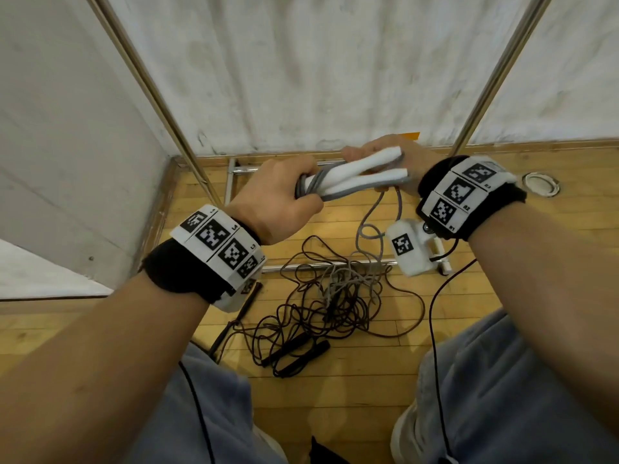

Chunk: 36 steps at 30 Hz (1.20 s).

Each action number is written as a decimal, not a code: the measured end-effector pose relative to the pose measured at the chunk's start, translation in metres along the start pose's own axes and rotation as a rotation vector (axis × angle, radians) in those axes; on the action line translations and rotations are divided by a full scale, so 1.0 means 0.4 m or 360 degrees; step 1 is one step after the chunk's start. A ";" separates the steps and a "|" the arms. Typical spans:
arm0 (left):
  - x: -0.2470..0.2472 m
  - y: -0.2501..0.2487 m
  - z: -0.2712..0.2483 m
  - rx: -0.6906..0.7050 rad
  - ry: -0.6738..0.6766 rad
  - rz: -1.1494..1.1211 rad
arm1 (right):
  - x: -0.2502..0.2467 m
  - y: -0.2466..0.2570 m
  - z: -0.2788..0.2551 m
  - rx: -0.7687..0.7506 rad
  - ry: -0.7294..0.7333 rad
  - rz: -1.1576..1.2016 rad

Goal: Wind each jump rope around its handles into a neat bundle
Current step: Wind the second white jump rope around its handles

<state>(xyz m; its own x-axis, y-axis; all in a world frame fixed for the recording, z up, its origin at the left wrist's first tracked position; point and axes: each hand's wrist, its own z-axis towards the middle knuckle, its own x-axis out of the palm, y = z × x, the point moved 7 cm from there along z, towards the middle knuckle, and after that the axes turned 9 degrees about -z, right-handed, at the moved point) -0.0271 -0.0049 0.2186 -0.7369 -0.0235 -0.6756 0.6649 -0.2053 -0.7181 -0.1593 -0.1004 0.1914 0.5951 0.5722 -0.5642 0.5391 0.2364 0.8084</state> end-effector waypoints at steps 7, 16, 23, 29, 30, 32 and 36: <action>-0.030 0.025 0.009 -0.0278 -0.0295 -0.0630 | 0.154 0.012 0.000 0.0056 0.0227 0.0000; -0.065 0.040 0.032 -0.0289 -0.0607 -0.0840 | 0.158 0.074 -0.030 -0.0250 -0.0457 -0.0280; -0.054 0.049 0.037 -0.0357 -0.0565 -0.0812 | 0.161 0.048 -0.005 -0.0016 -0.0407 -0.0093; -0.092 0.060 0.040 -0.0364 -0.0682 -0.0580 | 0.165 0.041 -0.006 0.0039 -0.0247 0.0406; -0.103 0.066 0.040 -0.0358 -0.0697 -0.0472 | 0.157 0.044 -0.009 -0.0005 -0.0268 0.0300; -0.111 0.073 0.038 -0.0339 -0.0663 -0.0235 | 0.140 0.048 -0.016 -0.0084 -0.0293 -0.0026; -0.102 0.096 0.030 -0.0383 -0.0528 0.0196 | 0.140 0.050 -0.033 -0.0123 -0.0233 -0.0441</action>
<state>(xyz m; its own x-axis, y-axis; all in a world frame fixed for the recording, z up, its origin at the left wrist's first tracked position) 0.0270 -0.0235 0.2205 -0.6233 -0.3552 -0.6967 0.7310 0.0520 -0.6804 -0.1230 -0.0532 0.1783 0.5147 0.3600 -0.7781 0.6490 0.4295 0.6280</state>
